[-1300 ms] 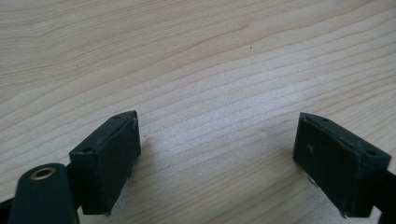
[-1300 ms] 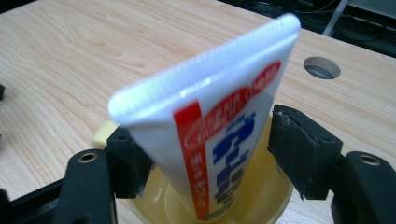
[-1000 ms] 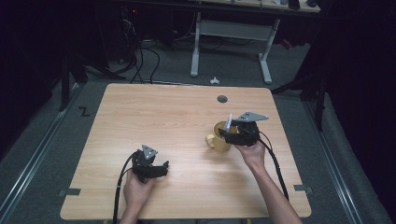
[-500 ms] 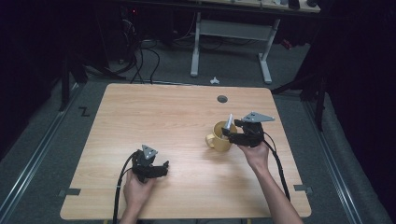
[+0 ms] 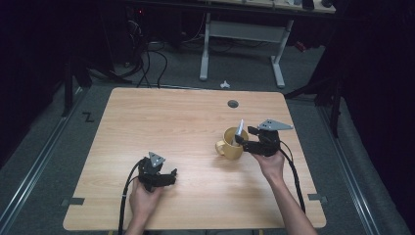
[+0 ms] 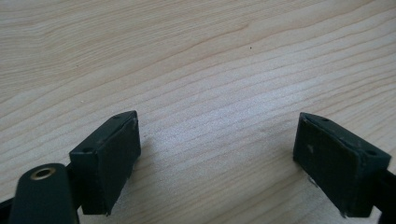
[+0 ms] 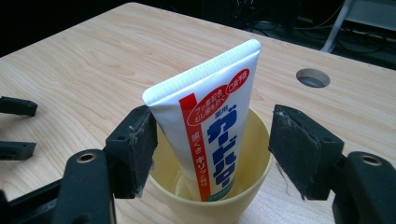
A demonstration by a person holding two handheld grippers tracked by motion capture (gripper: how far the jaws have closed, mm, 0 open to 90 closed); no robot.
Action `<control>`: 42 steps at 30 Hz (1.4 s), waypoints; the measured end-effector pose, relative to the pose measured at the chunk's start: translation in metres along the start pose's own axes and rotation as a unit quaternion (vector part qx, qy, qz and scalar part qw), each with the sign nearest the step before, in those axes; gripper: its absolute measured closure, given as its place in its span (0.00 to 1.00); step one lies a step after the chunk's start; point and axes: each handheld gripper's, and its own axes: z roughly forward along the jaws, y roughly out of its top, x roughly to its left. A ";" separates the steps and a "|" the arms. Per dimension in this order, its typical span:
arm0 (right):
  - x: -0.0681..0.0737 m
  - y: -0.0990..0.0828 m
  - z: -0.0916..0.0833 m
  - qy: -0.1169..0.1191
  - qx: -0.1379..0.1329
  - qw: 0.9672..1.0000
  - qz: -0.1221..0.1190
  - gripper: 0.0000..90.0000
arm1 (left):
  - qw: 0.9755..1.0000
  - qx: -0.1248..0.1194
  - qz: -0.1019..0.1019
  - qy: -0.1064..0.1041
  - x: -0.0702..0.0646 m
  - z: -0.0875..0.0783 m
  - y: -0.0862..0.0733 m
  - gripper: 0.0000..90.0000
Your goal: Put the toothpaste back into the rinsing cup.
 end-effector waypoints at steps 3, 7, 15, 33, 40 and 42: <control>0.000 0.000 -0.001 0.001 -0.002 1.000 0.001 0.36 | 1.000 0.000 0.000 0.000 0.000 0.000 0.000 0.17; 0.001 0.001 -0.004 0.003 -0.006 1.000 0.000 0.37 | 1.000 0.000 0.000 0.000 0.000 0.000 0.000 0.17; -0.002 -0.003 -0.013 0.005 -0.014 1.000 0.012 0.37 | 1.000 0.000 0.000 0.000 0.000 0.000 0.000 0.17; -0.006 -0.005 -0.036 0.005 -0.032 0.999 0.023 0.39 | 1.000 0.000 0.000 0.000 0.000 0.000 0.000 0.17; -0.007 -0.005 -0.043 0.009 -0.039 0.999 0.025 0.39 | 1.000 0.000 0.000 0.001 0.000 0.000 0.000 0.17; -0.007 -0.004 -0.046 0.011 -0.041 0.999 0.026 0.39 | 1.000 -0.001 0.000 0.001 0.000 0.000 0.000 0.17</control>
